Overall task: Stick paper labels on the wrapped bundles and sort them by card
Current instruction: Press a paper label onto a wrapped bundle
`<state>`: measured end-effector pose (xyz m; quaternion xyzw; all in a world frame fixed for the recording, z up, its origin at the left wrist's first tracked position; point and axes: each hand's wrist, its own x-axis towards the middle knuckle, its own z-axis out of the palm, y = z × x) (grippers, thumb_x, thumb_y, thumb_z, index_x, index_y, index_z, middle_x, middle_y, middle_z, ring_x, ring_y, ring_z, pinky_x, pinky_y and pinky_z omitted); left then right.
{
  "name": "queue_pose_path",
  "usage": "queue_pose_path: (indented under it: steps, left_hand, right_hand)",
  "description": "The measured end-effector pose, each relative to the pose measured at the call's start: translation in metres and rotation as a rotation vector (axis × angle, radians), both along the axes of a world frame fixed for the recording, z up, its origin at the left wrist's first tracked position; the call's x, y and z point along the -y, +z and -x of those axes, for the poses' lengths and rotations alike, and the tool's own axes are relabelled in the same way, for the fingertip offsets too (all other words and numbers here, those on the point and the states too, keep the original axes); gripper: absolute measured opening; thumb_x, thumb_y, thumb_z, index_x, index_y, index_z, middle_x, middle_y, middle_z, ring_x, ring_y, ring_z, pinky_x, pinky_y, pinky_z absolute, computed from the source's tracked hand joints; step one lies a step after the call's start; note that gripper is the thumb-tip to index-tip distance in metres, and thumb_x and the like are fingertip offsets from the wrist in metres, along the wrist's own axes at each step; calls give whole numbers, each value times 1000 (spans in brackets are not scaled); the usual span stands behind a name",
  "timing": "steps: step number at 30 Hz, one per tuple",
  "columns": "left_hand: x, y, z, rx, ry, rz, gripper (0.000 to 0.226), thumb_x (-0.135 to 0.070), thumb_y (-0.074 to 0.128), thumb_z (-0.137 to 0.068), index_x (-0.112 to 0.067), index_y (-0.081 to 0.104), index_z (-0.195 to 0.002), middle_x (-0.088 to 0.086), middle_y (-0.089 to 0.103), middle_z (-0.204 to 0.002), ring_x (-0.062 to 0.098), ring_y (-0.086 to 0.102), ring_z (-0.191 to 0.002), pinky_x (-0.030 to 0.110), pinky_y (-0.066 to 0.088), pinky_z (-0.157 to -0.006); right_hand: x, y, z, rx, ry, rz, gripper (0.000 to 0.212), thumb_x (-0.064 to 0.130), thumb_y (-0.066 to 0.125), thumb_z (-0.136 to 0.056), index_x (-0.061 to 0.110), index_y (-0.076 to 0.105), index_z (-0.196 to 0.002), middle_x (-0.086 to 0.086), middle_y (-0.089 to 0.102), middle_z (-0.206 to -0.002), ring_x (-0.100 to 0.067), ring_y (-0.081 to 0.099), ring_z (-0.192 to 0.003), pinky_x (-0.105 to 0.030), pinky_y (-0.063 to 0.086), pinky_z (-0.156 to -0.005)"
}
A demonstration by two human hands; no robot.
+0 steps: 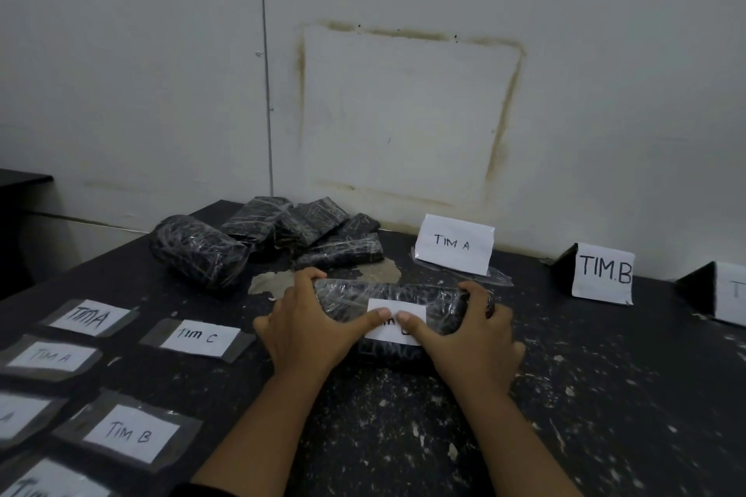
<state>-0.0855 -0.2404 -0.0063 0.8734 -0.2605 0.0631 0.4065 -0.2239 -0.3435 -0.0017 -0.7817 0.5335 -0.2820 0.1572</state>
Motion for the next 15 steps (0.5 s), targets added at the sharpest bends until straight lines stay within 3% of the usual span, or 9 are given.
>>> queue_pose_path:
  steps: [6, 9, 13, 15]
  left_hand:
    - [2, -2, 1, -46, 8, 79, 88, -84, 64, -44, -37, 40, -114, -8, 58, -120, 19, 54, -111, 41, 31, -93]
    - [3, -1, 1, -63, 14, 91, 78, -80, 66, -50, -38, 39, -110, -8, 59, -117, 20, 55, -110, 41, 31, -93]
    - [2, -2, 1, -40, 14, 138, 64, -73, 67, -59, -37, 42, -106, -9, 60, -108, 20, 57, -105, 39, 29, -90]
    - [2, -3, 1, -20, 19, 140, 59, -70, 66, -64, -35, 43, -106, -11, 57, -101, 21, 57, -104, 40, 30, -91]
  right_hand:
    - [6, 4, 1, 142, 0, -71, 66, 77, 60, -60, 44, 37, -113, -4, 41, -127, -23, 49, -110, -40, 32, -95]
    - [9, 4, -1, 180, -20, -66, 50, 69, 59, -70, 43, 42, -108, -3, 43, -125, -21, 50, -106, -38, 30, -92]
    - [10, -1, -4, 206, -48, 23, 32, 58, 52, -82, 40, 47, -108, -3, 48, -119, -18, 49, -86, -36, 28, -85]
    - [9, -4, -4, 185, -71, 92, 28, 53, 47, -87, 39, 47, -111, -4, 49, -118, -18, 50, -87, -35, 26, -82]
